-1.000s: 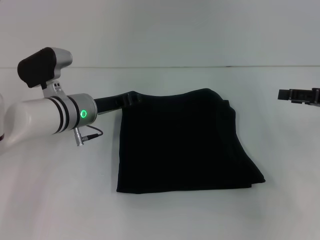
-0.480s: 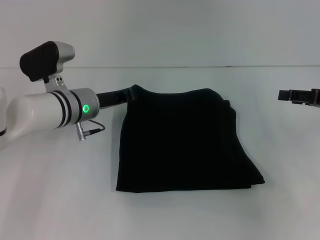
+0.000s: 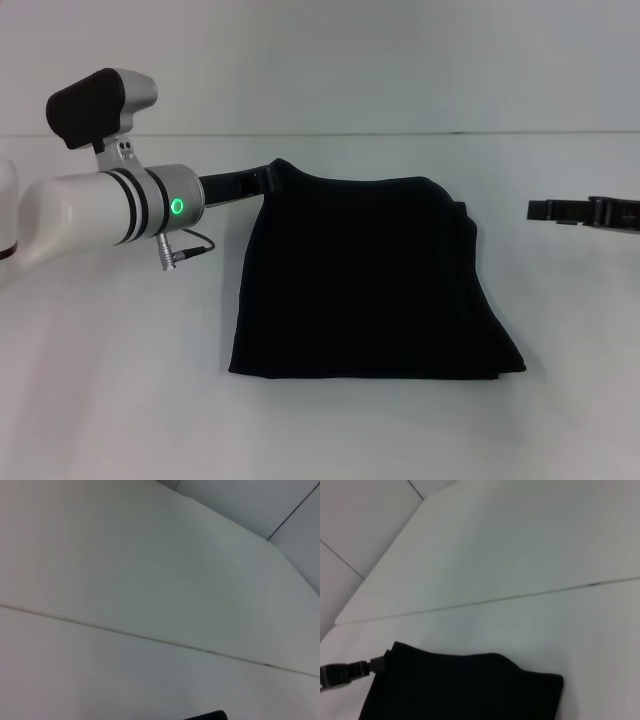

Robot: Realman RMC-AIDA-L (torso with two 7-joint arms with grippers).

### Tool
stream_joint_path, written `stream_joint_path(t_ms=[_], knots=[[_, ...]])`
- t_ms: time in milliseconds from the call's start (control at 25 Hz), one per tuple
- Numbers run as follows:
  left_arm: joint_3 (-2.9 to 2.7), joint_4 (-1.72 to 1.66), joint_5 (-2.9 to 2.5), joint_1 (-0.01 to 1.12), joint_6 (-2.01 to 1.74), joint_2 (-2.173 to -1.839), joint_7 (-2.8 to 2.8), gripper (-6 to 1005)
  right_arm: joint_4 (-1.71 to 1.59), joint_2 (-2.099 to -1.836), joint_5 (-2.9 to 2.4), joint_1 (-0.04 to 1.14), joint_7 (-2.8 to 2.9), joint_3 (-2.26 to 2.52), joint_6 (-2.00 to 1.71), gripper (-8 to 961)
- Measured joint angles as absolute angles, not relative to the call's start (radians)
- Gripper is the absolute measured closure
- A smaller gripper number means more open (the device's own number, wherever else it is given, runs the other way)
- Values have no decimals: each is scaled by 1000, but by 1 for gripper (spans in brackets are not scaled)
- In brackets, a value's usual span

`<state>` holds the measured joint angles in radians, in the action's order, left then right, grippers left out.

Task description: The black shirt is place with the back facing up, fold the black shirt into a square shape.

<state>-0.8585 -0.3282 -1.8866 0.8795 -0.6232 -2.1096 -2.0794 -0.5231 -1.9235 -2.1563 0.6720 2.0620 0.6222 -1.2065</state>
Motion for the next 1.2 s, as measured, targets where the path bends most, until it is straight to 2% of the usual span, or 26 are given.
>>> stream_joint_path(t_ms=[360,600,800,1040,1200], knots=[[-863,-355,-1885,866,-619,-2111,-2079,1001,-503,-1937,-2157,685,2062,659,-1161,274],[-854,-462,-1879,807,-673,-2110,-2066,904,-513,-1935,-2153,684,2061,652,-1160,275],[-839,-672,-1876,712,-932,-2112,-2040,824,-539,-1932,-2147,686,2043,649,-1171,275],[-838,-807,-1852,618,-1282,-2114,-1893,620,-615,-1957,-2124,687,1968,649,-1249,276],[-800,-828,-1837,578,-1461,-2109,-1791,427,-636,-1967,-2042,682,1868,649,-1316,277]])
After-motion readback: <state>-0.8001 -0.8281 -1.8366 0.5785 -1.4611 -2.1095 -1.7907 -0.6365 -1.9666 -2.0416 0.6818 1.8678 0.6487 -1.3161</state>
